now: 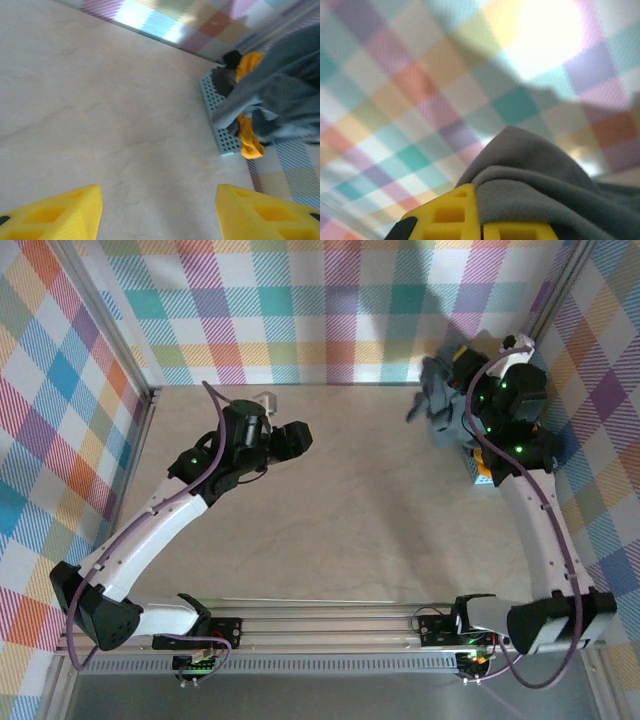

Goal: Fold and stack the t-shirts

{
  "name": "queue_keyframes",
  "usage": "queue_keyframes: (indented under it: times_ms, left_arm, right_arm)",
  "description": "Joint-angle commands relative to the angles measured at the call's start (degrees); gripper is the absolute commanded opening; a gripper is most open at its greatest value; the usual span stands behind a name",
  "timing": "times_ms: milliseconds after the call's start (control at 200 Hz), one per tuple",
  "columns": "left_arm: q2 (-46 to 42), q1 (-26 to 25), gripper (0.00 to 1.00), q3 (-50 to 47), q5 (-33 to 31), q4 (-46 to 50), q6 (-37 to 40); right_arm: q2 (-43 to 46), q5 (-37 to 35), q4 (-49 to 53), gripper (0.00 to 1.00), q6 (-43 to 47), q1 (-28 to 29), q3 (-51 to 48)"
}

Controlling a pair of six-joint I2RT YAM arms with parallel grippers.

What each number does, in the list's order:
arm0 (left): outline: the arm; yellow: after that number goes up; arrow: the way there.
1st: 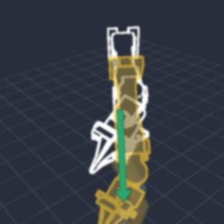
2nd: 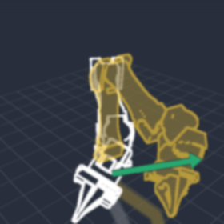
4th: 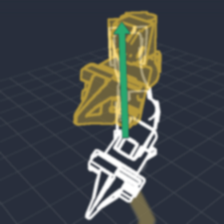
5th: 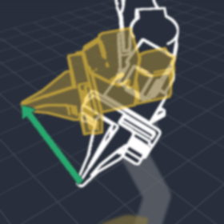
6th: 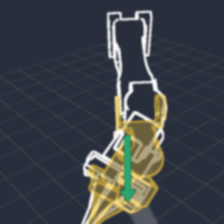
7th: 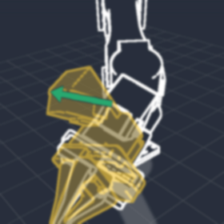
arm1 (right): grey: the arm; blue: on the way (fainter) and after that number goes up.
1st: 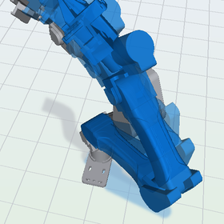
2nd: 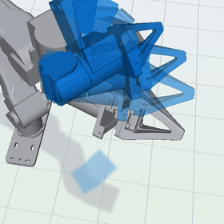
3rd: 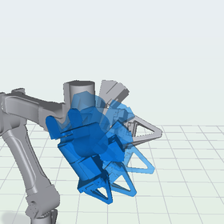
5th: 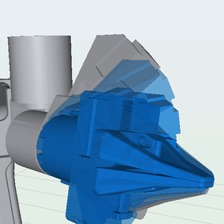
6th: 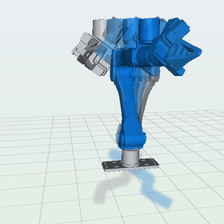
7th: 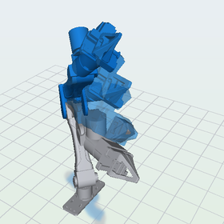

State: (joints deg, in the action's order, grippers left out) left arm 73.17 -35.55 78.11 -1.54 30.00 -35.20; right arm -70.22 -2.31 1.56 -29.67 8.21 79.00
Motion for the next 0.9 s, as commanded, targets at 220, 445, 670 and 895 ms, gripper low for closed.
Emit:
queue_keyframes:
  times_ms: [220,445,670,895]
  left_arm:
    - [-16.6,-0.6,0.64,-6.1,-10.8,13.3,-5.3]
    - [-21.7,-0.5,0.68,-11.0,-7.9,17.9,-5.7]
    - [-17.1,-2.4,0.70,-20.1,5.0,11.7,-9.4]
    - [-8.5,-12.8,0.79,-23.7,0.0,4.6,-15.5]
  right_arm:
    - [-9.9,-8.7,13.2,0.00,0.1,26.4,-3.8]
    - [-22.3,-0.9,26.5,0.62,-5.3,38.5,1.2]
    - [-5.7,-9.1,31.0,0.76,-10.2,38.4,-9.8]
    - [0.3,-3.4,33.6,0.72,-10.5,23.3,-17.3]
